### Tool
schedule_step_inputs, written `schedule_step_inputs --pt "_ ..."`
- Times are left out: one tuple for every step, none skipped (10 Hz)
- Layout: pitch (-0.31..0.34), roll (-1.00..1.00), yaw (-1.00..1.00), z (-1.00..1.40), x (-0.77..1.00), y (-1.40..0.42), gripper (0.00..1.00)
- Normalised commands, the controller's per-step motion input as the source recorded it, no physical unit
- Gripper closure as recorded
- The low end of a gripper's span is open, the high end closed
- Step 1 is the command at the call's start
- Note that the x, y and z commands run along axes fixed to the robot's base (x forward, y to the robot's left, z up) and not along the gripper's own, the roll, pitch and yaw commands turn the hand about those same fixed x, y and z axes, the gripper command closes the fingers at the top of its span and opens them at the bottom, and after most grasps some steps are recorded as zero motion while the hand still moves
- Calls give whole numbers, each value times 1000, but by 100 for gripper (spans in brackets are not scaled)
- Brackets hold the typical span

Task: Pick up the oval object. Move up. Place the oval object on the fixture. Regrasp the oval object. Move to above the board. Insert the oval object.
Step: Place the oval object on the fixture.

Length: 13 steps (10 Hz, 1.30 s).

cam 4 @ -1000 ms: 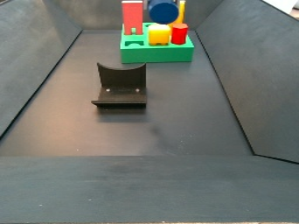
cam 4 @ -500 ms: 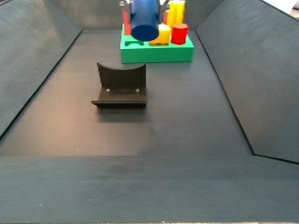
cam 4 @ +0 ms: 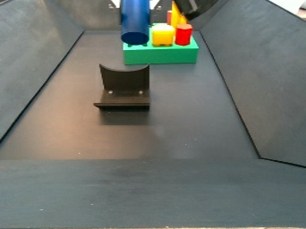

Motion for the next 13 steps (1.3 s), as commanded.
schedule_step_inputs --pt "41 -663 -99 -21 458 48 100" --pt "42 -432 -89 -20 354 48 100" --pt "45 -247 -80 -14 249 33 100" --pt "229 -1000 -66 -1000 168 133 100" --pt "223 -1000 -83 -1000 144 141 100" --pt "231 -1000 -133 -1000 150 141 100" --pt "211 -811 -176 -1000 166 135 100" --pt "187 -698 -191 -1000 171 139 100" --pt "148 -533 -210 -1000 177 142 100" --pt "93 -315 -221 -1000 191 143 100" --pt "44 -200 -213 -1000 199 135 100" --pt "9 -175 -197 -814 168 116 100" --pt "-7 -174 -181 -683 143 101 100"
